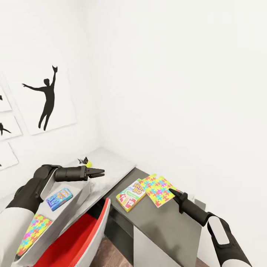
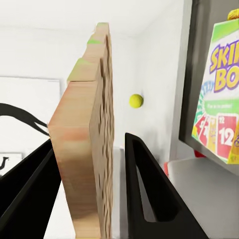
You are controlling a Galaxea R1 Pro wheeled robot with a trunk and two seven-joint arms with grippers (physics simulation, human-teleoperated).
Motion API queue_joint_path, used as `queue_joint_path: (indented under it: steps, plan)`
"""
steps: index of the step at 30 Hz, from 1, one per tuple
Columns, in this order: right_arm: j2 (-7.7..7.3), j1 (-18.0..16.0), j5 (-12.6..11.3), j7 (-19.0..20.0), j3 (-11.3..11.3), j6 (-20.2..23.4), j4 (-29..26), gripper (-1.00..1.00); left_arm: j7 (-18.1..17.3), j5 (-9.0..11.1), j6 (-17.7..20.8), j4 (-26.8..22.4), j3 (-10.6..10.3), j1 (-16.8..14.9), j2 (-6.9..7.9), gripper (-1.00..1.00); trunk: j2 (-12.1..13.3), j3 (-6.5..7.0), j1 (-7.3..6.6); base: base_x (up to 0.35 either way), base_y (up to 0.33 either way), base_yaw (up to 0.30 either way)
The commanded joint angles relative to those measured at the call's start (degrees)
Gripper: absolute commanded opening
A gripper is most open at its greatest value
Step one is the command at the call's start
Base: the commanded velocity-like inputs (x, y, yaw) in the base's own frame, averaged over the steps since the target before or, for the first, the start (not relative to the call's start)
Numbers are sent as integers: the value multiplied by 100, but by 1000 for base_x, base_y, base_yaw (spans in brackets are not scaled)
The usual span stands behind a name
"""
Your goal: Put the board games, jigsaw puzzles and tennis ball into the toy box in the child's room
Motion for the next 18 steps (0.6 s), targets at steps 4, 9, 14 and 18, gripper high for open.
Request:
queue_joint_path:
  steps: [4, 9, 14, 18]
  plan:
    - [1, -5, 2, 20, -14, 35, -2, -100, -12, 15, 59, 4, -14, -9, 4, 100, -14, -14, 4, 0, 0, 288]
    - [7, -6, 2, 20, -6, 35, -2, -100, -15, 15, 59, 4, -18, -9, 4, 100, -14, -14, 4, 0, 0, 288]
    - [6, -5, 2, 20, -3, 33, -2, -100, -15, 17, 59, 4, -17, -9, 4, 100, -14, -14, 4, 0, 0, 288]
    - [21, -5, 27, 20, 3, 28, -2, -100, -15, 18, 59, 4, -17, -9, 4, 100, -14, -14, 4, 0, 0, 288]
